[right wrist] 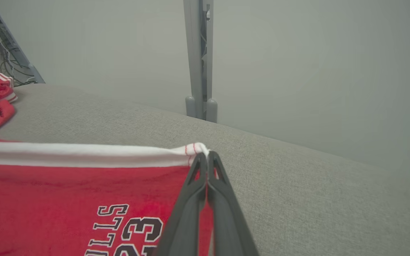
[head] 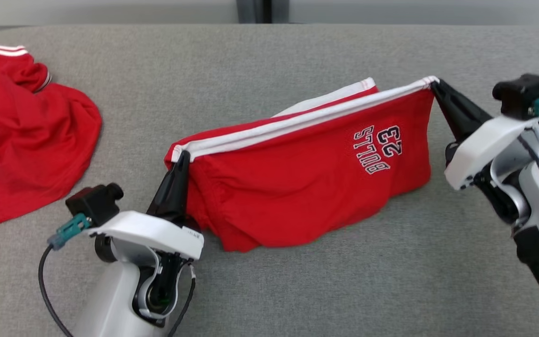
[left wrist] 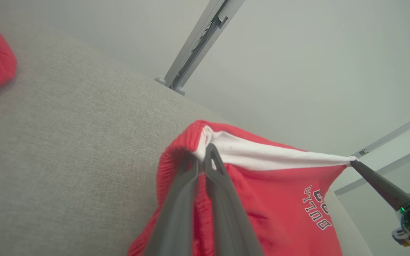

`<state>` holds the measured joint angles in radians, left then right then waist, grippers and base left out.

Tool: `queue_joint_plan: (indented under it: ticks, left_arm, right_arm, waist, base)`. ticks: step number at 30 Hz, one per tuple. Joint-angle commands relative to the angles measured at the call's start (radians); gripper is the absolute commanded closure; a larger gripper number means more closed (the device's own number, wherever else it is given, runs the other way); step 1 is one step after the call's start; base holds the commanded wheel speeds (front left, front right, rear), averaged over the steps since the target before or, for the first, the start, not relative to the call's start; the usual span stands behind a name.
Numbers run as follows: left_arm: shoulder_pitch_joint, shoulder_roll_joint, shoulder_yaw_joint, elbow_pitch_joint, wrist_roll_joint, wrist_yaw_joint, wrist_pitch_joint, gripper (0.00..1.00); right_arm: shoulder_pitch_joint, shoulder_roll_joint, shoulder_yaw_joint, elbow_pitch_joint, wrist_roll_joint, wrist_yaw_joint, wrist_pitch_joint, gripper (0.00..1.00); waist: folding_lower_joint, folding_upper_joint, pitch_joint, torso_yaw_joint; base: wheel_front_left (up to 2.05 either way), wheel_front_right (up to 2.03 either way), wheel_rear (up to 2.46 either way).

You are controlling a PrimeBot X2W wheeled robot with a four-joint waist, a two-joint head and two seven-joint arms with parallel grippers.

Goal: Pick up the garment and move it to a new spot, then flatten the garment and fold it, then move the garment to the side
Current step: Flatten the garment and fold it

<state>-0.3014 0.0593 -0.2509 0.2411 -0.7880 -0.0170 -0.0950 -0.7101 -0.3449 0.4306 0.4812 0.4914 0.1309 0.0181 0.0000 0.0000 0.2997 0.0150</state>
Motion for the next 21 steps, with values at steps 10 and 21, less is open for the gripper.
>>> queue_joint_plan:
  ticks: [10,21]
  left_arm:
    - [-0.129,-0.004,-0.055,0.080,-0.011,0.028,0.008,1.00]
    - [-0.138,-0.005,-0.076,0.103,-0.024,0.054,0.010,0.76]
  right_arm:
    - [-0.247,-0.047,0.251,0.228,0.124,0.000,0.038,1.00]
    - [-0.349,-0.035,0.401,0.368,0.208,0.000,-0.045,0.01]
  waist:
    - [0.0000,0.0000,0.081,0.063]
    - [0.0000,0.0000,0.084,0.064]
  base:
    - [0.00,0.00,0.00]
    - [0.00,0.00,0.00]
